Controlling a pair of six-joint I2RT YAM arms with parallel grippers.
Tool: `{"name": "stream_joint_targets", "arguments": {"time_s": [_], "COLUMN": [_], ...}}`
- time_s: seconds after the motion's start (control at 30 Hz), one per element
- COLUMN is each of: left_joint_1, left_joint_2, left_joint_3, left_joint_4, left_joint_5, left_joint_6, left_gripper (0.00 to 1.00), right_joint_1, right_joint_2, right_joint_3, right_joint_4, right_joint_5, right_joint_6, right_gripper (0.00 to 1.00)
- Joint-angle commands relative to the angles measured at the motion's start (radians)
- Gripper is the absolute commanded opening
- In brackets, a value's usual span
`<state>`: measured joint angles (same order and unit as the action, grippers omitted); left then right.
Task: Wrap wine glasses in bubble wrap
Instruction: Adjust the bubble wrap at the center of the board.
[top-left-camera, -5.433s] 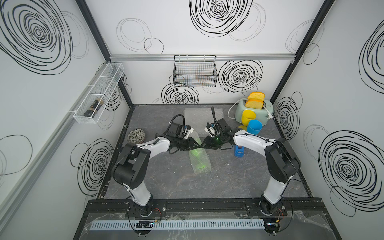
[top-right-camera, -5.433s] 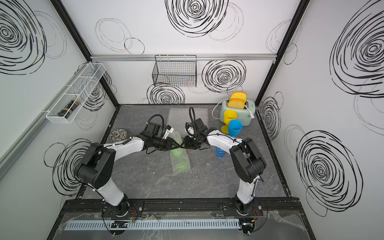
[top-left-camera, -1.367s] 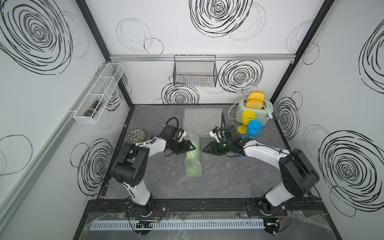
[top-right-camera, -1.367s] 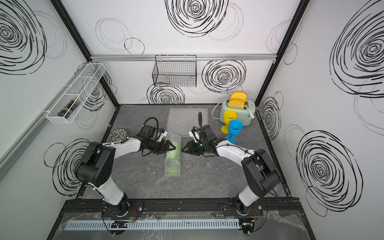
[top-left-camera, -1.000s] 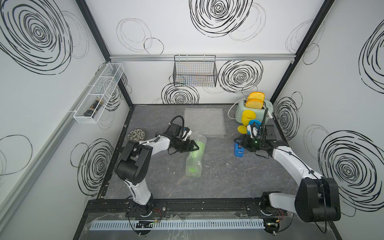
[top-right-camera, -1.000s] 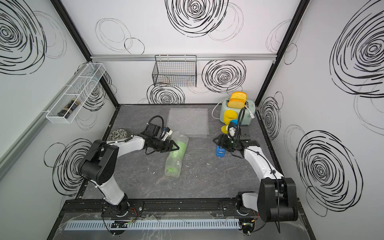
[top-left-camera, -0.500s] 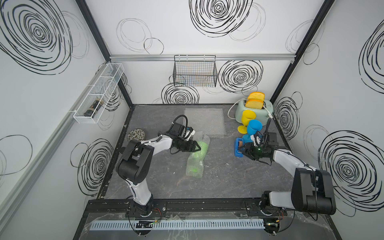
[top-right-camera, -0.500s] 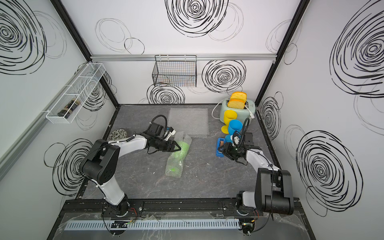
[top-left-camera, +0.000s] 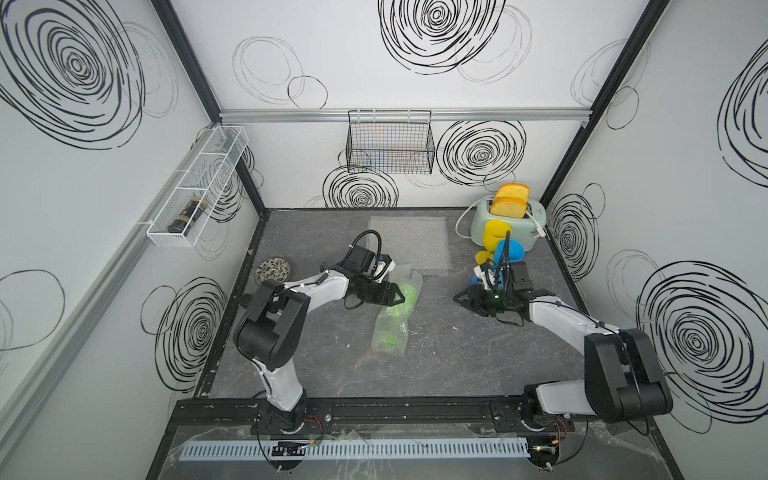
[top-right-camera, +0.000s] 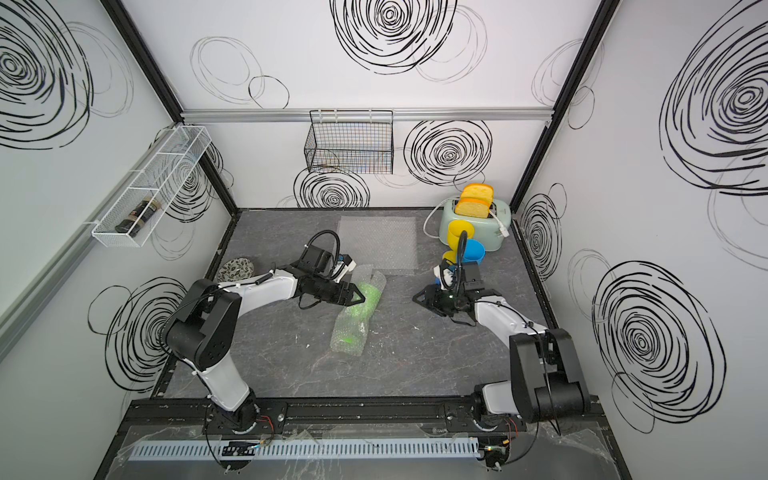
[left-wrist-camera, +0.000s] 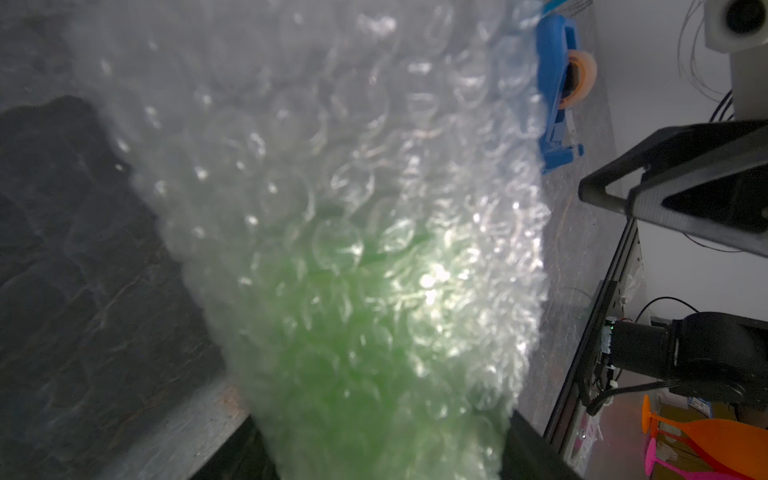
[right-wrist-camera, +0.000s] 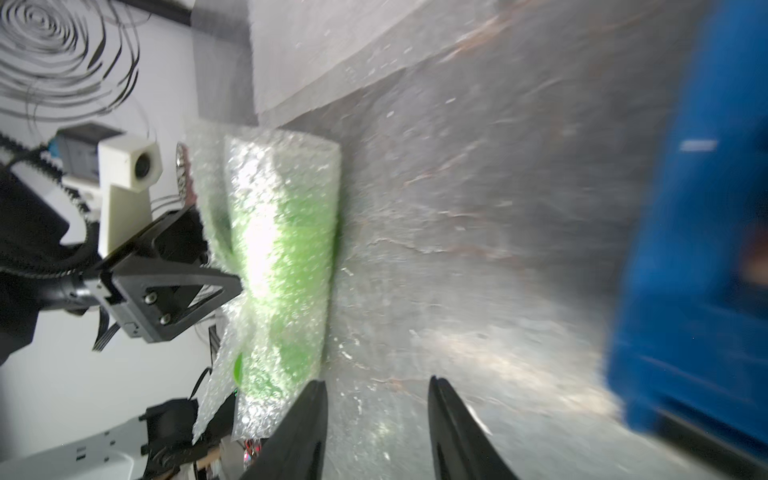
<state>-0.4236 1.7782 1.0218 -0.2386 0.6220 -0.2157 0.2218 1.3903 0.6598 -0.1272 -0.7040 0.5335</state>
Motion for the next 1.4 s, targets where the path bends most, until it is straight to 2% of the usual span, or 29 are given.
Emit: {"name": "stream_joint_targets", "arguments": {"time_s": [0.0, 0.13, 0.2, 0.27, 0.5, 1.1, 1.23, 1.37], "left_joint_1": [-0.011, -0.012, -0.012, -0.016, -0.021, -0.053, -0.055, -0.064], "left_joint_2": [0.067, 0.06, 0.058, 0.071, 0.068, 0.067, 0.091, 0.125], "left_joint_3": [-0.042, -0.028, -0.037, -0.034, -0.026, 0.034, 0.064, 0.061], "left_joint_4": [-0.139, -0.153, -0.144, -0.144, -0.154, -0.185, -0.202, -0.209], "left_joint_5": [-0.149, -0.14, -0.132, -0.127, -0.108, -0.018, -0.021, -0.091], "left_joint_6": [0.045, 0.052, 0.052, 0.049, 0.054, 0.089, 0.084, 0.095], "left_gripper": [0.71, 0.71, 0.71, 0.71, 0.71, 0.77, 0.77, 0.75], "right_joint_1": [0.109, 0.216, 0.251, 0.272, 0.288, 0.36, 0.363, 0.368], "right_joint_2": [0.076, 0.193, 0.235, 0.274, 0.369, 0.448, 0.455, 0.444], "right_joint_3": [0.024, 0.095, 0.132, 0.152, 0.17, 0.22, 0.213, 0.213], "right_joint_4": [0.179, 0.252, 0.254, 0.259, 0.317, 0.343, 0.345, 0.336], "right_joint_5": [-0.02, -0.044, -0.009, 0.002, -0.003, -0.006, -0.006, 0.001], "right_joint_6": [0.116, 0.157, 0.159, 0.162, 0.193, 0.201, 0.2, 0.19], "right_gripper": [0.4, 0.39, 0.42, 0.48, 0.48, 0.47, 0.46, 0.46]}}
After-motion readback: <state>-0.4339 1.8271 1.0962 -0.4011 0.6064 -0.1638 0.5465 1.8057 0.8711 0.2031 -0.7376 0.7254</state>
